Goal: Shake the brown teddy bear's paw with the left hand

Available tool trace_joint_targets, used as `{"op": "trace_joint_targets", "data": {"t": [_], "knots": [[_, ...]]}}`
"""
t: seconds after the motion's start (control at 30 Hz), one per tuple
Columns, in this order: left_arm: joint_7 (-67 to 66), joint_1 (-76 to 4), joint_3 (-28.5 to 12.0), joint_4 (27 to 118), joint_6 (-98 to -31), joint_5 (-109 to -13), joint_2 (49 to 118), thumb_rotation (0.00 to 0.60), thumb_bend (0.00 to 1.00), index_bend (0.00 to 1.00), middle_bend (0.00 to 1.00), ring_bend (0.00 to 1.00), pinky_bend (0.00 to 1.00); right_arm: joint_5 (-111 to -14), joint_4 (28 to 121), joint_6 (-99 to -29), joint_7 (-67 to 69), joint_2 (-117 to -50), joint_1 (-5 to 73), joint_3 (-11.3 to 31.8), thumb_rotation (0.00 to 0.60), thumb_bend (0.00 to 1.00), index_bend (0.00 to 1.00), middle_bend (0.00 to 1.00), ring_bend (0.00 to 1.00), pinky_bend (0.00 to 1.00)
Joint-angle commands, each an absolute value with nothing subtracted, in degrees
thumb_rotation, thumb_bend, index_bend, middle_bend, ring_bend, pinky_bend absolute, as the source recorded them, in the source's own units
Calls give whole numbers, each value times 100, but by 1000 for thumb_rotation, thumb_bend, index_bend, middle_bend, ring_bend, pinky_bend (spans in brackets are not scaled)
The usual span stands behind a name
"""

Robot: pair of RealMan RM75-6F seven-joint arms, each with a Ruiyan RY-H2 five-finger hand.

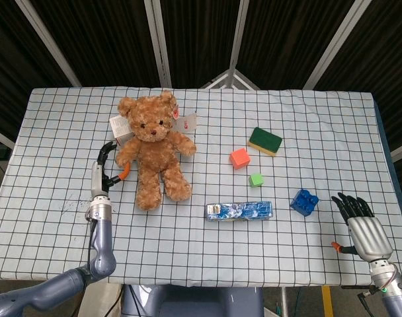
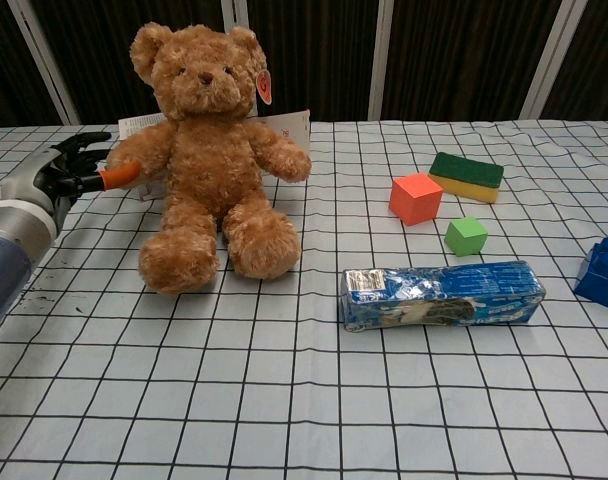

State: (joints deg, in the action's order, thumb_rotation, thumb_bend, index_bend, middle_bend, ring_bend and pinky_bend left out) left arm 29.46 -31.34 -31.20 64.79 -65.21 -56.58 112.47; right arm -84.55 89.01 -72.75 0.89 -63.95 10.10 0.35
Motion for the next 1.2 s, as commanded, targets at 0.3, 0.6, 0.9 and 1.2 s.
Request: {"op": "trace_joint_targets", "data": {"t": [0.3, 0.6, 0.9, 1.2], "knots": [[3980, -2498, -2495, 6770, -7393, -6947, 10772, 600, 430, 57, 46, 0, 0, -8426, 8902, -7270, 98, -6384, 1010, 45, 600, 102, 0, 0, 0, 0], [2752, -1419, -1423, 7383, -9426, -8521, 9591, 600, 430, 228, 92, 0, 0, -8451, 8924, -7342, 101, -6372, 978, 43, 600, 103, 0, 0, 0, 0], [326, -796, -1083, 7538, -10192, -8768, 8797, 600, 430, 274, 102, 0, 0, -8486, 8960, -7385, 6, -6390, 959, 25, 600, 103, 0, 0, 0, 0], [-1099, -515, -788, 8599, -9632, -8281, 8001, 600, 425, 251, 94, 0, 0, -8422, 8985, -7445, -141, -6408, 927, 55, 600, 102, 0, 0, 0, 0]]}}
